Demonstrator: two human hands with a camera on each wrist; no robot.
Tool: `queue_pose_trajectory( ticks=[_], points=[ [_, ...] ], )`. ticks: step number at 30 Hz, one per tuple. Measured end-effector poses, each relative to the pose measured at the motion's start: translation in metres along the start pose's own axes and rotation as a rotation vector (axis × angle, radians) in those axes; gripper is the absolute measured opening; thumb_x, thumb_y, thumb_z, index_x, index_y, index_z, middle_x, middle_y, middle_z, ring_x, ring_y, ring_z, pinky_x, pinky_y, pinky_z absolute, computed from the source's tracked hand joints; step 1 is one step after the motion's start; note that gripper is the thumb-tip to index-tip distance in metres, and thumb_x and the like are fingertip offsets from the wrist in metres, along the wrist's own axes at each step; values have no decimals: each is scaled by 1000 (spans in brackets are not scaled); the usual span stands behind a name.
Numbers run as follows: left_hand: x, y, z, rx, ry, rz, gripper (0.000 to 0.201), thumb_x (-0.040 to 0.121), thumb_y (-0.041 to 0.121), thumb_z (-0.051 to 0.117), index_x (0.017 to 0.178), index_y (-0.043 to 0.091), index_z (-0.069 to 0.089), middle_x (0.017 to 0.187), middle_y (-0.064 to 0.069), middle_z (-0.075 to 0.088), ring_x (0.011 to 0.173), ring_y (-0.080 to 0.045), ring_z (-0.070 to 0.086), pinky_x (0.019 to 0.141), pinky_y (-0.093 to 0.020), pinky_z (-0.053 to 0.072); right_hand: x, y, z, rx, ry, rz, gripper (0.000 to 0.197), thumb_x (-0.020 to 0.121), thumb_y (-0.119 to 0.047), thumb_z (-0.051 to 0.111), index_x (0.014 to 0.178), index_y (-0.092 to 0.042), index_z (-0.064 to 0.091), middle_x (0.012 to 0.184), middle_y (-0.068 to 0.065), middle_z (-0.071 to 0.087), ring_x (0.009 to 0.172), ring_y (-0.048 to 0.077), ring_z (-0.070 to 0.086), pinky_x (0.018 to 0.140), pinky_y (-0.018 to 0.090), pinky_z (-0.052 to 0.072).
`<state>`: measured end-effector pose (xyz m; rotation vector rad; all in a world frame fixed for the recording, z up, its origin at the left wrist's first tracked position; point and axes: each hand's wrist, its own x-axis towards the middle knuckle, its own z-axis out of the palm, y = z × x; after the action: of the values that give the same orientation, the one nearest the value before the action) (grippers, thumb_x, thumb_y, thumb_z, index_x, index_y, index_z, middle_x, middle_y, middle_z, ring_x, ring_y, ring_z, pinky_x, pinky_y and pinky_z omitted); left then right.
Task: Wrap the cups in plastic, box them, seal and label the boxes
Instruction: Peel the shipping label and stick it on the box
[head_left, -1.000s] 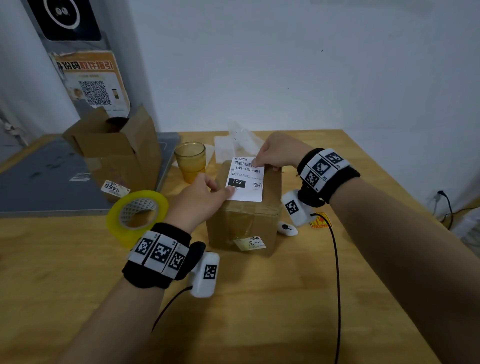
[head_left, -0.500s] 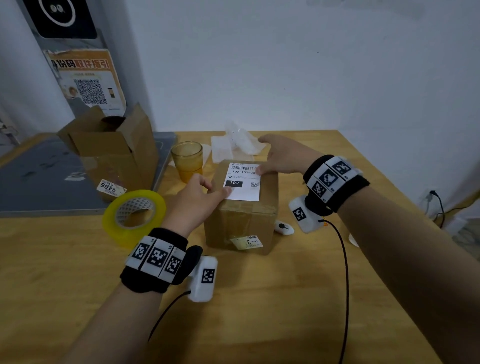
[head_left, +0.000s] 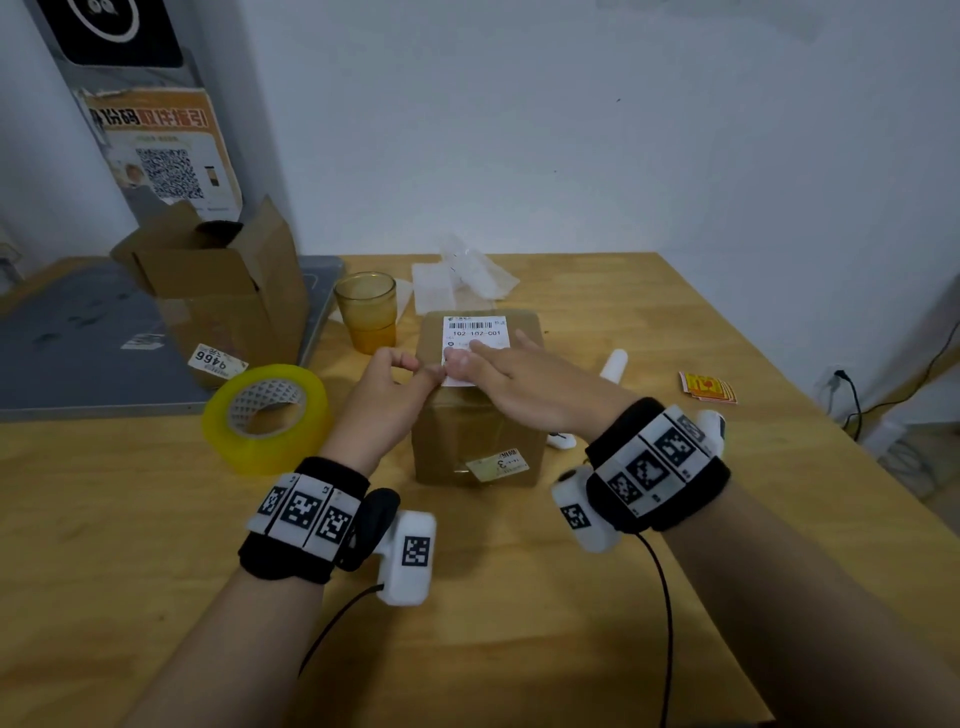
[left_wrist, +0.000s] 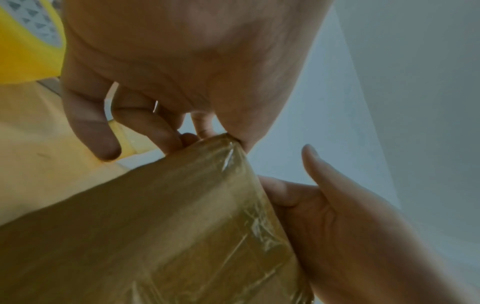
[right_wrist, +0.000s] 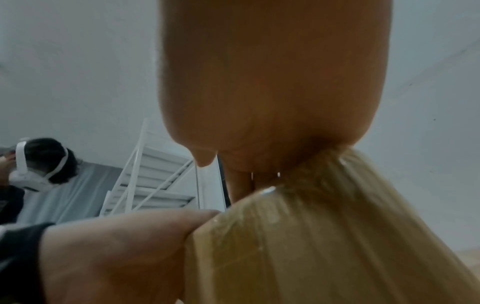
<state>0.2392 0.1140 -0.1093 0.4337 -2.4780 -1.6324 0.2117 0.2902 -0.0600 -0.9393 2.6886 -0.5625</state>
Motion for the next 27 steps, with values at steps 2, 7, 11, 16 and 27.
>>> queue_pose_trajectory(
  ticks=[2,7,11,16,27],
  points=[
    [1,-1,1,-21,-4,-6,29,97,48,60,110,23,52,94,-2,65,80,-17,58,73,-38,49,-4,-3,2,0,15,1,52,112,-46,14,156,-36,42,168,4,30,157,15,14,122,30,-6],
    [3,1,2,-3,3,4,25,99,44,59,108,22,52,89,1,61,75,-15,55,67,-34,45,-4,-1,8,-7,12,-21,53,111,-51,11,154,-44,41,169,0,26,158,13,11,124,39,-14],
    [2,4,1,-34,6,-15,21,98,39,61,108,22,54,90,2,62,71,-13,56,60,-31,42,-15,6,11,-11,31,13,56,110,-55,14,157,-37,38,167,-1,32,157,15,19,127,46,-11],
    [-1,4,-1,-53,-13,-46,25,98,44,61,110,23,54,101,-2,67,81,-19,59,66,-32,46,-31,13,4,-11,90,84,60,111,-51,17,157,-23,42,161,1,44,151,18,33,128,44,-1],
    [-6,8,-3,-174,-84,-120,20,99,43,62,98,27,50,93,-3,66,84,-22,61,87,-46,56,-18,-18,9,33,120,24,66,111,-50,13,142,-18,62,163,5,39,151,18,22,117,24,2]
  ],
)
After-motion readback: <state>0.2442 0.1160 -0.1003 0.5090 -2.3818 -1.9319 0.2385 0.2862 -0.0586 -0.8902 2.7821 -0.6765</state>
